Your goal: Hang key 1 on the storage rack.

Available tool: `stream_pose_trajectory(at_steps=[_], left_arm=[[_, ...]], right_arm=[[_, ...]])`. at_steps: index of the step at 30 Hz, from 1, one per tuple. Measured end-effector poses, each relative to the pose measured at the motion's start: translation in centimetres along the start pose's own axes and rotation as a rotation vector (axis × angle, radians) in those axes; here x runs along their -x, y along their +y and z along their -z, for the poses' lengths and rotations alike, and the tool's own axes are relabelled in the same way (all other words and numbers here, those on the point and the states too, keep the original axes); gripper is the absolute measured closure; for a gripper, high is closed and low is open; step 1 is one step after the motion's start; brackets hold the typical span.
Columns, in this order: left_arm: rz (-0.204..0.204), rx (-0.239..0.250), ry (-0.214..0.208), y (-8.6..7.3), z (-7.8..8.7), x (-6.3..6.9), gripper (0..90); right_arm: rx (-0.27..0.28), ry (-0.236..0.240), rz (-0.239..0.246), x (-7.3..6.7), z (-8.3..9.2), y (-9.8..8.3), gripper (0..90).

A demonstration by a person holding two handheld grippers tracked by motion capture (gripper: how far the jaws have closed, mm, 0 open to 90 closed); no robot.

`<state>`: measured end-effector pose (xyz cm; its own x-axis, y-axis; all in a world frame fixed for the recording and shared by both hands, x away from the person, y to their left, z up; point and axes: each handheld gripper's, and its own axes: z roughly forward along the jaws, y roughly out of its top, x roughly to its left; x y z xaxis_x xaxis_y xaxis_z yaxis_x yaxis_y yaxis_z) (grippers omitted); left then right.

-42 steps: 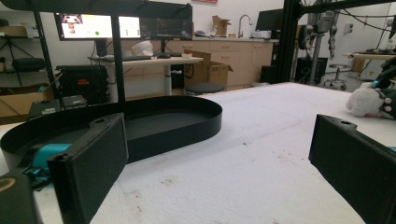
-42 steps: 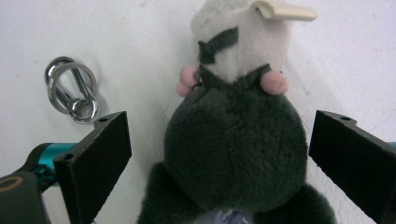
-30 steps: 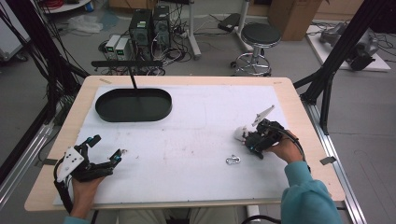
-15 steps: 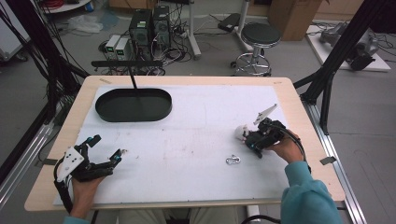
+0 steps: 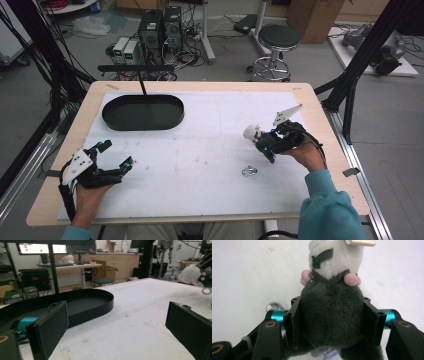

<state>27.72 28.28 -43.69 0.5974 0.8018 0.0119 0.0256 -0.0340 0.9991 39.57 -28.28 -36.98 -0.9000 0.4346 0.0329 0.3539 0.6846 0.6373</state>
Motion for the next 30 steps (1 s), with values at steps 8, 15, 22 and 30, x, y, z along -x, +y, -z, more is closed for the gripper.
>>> stream_pose_trajectory(at_steps=[8,15,22,30], left_arm=[[-0.042,-0.059,-0.109,2.4,-1.6,-0.5,5.1],[-0.037,-0.105,-0.219,4.6,-3.2,-0.8,5.1],[-0.087,-0.150,-0.318,6.8,-5.1,-0.7,5.1],[-0.107,-0.178,-0.427,8.6,-7.8,-0.2,5.1]], right_arm=[[0.092,0.052,0.057,-1.0,-0.1,2.5,42.1],[0.153,0.086,0.101,-2.0,-0.2,4.6,42.0],[0.178,0.119,0.141,-2.9,-0.4,6.0,42.0],[0.218,0.170,0.193,-4.0,-1.2,7.8,42.0]])
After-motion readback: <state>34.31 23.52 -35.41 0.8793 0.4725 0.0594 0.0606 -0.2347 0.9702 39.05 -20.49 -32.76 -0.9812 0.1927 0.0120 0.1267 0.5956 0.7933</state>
